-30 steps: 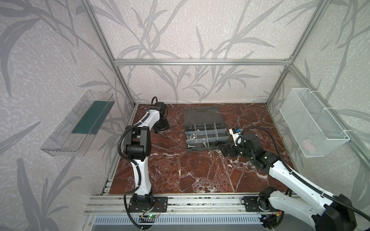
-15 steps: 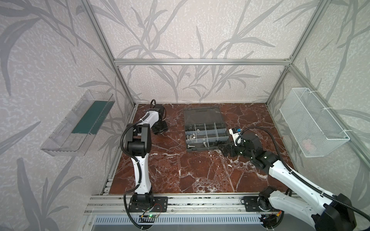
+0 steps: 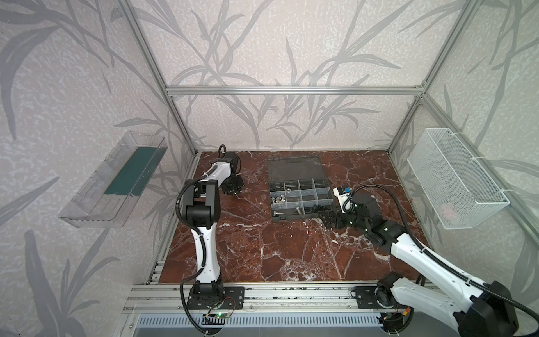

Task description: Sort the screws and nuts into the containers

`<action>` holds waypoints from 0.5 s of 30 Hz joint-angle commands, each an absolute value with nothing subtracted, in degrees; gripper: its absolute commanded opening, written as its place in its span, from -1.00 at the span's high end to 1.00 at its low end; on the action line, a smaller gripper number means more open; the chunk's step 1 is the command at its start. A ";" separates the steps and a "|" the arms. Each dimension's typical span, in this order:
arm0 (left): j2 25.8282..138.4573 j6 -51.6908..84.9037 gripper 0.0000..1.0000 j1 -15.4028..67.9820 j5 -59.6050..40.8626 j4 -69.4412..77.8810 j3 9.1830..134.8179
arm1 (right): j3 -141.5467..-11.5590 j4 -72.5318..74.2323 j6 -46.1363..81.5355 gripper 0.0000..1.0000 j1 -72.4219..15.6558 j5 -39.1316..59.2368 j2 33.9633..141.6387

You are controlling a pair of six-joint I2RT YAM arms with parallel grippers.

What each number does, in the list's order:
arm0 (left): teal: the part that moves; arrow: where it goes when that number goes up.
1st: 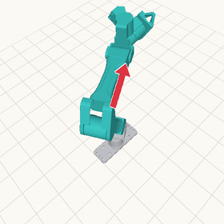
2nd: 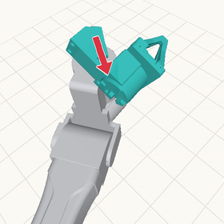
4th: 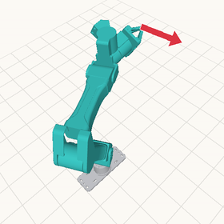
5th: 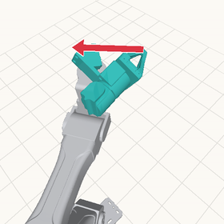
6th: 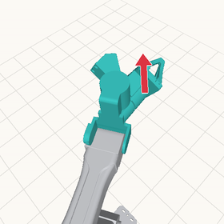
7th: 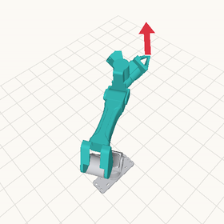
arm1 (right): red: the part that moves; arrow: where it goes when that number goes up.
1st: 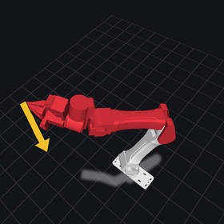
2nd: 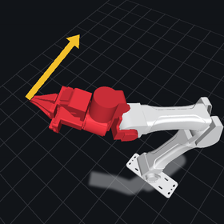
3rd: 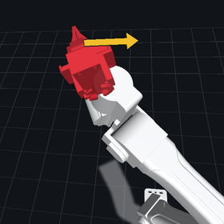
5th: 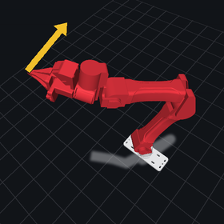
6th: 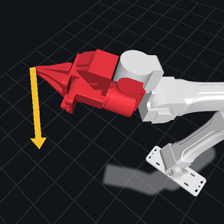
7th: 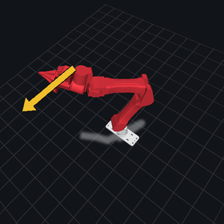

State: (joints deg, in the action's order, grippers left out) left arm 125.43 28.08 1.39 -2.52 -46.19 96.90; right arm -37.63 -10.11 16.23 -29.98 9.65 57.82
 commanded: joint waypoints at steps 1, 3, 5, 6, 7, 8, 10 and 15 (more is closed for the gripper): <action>121.63 28.46 0.62 3.56 -7.41 -45.62 96.41 | -38.06 -9.40 15.82 -0.98 -29.69 9.49 57.61; 119.73 28.82 0.62 6.08 -9.15 -44.79 97.48 | -38.19 -9.40 15.99 -0.98 -29.61 9.33 57.50; 119.57 28.74 0.62 9.20 -9.32 -45.36 100.35 | -38.20 -9.25 16.22 -0.98 -29.61 9.40 57.53; 119.93 28.95 0.62 10.94 -9.46 -46.25 102.53 | -38.22 -9.24 16.39 -0.98 -29.55 9.40 57.48; 120.57 29.23 0.62 12.28 -9.76 -46.52 104.23 | -38.23 -9.32 16.43 -0.98 -29.50 9.45 57.32; 121.34 29.79 0.62 13.89 -10.24 -46.83 106.14 | -38.24 -9.38 16.44 -0.98 -29.45 9.41 57.14; 122.93 30.87 0.62 16.69 -10.71 -47.02 109.30 | -38.25 -9.63 16.43 -0.99 -29.35 9.23 56.66; 128.04 32.08 0.62 22.53 -11.14 -47.98 117.64 | -38.18 -10.94 16.09 -0.98 -28.80 8.89 55.40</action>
